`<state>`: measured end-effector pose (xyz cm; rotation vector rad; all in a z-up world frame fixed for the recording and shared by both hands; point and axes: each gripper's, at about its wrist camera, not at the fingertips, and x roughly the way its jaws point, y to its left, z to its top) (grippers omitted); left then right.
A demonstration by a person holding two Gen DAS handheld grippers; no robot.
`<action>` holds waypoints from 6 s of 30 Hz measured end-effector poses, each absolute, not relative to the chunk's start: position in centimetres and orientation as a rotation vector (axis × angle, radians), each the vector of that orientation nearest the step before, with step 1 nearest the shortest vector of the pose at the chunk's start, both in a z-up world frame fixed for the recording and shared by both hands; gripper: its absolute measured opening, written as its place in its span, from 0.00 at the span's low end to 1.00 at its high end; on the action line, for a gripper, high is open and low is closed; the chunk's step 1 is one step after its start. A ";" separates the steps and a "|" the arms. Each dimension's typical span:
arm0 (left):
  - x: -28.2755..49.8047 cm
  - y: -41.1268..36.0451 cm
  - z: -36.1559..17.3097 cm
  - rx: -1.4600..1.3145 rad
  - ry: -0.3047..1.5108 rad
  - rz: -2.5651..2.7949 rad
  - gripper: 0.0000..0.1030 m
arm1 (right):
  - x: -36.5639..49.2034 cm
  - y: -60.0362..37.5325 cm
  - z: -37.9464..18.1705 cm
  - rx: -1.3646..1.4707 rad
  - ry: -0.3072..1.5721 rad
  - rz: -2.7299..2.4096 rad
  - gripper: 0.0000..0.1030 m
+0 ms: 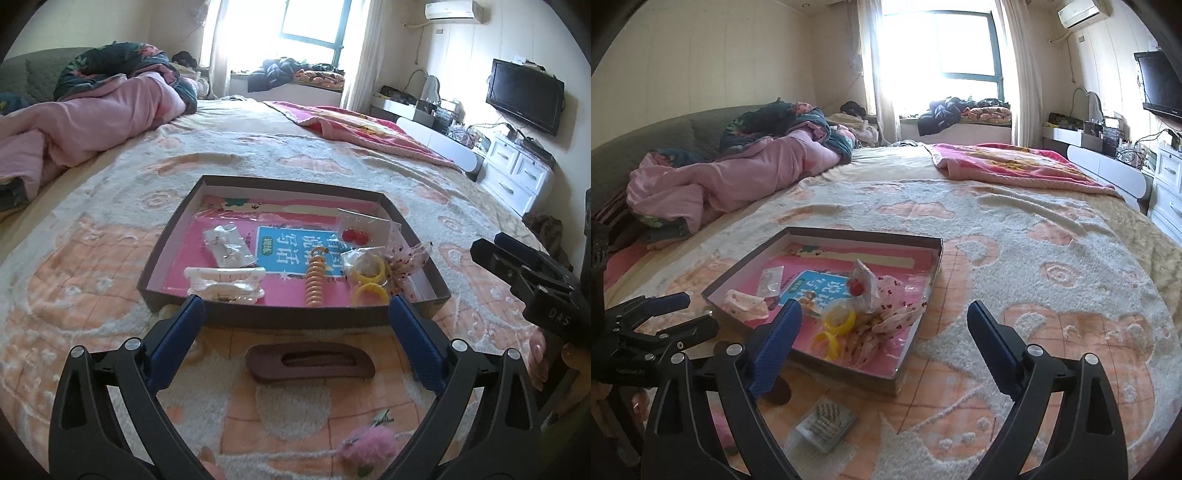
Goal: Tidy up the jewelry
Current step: 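Open both tools to drop the items and withdraw from the box, then grasp the pink pom-pom keychain with the left tool while the right tool grasps the clear earring box, then carry the pom-pom and earring box into the box and open both tools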
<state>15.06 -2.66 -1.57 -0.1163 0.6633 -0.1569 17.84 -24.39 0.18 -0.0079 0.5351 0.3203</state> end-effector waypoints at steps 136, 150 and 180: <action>16.1 2.9 -1.0 -0.079 0.611 -0.203 0.23 | 18.0 -16.2 -1.9 -0.040 0.657 0.548 0.33; 19.5 3.2 -1.0 -0.057 0.610 -0.208 0.23 | 20.6 -16.1 -2.3 -0.046 0.661 0.506 0.32; 25.5 4.2 -4.4 -0.073 0.713 -0.188 0.23 | 25.9 -14.3 -4.9 -0.067 0.734 0.432 0.32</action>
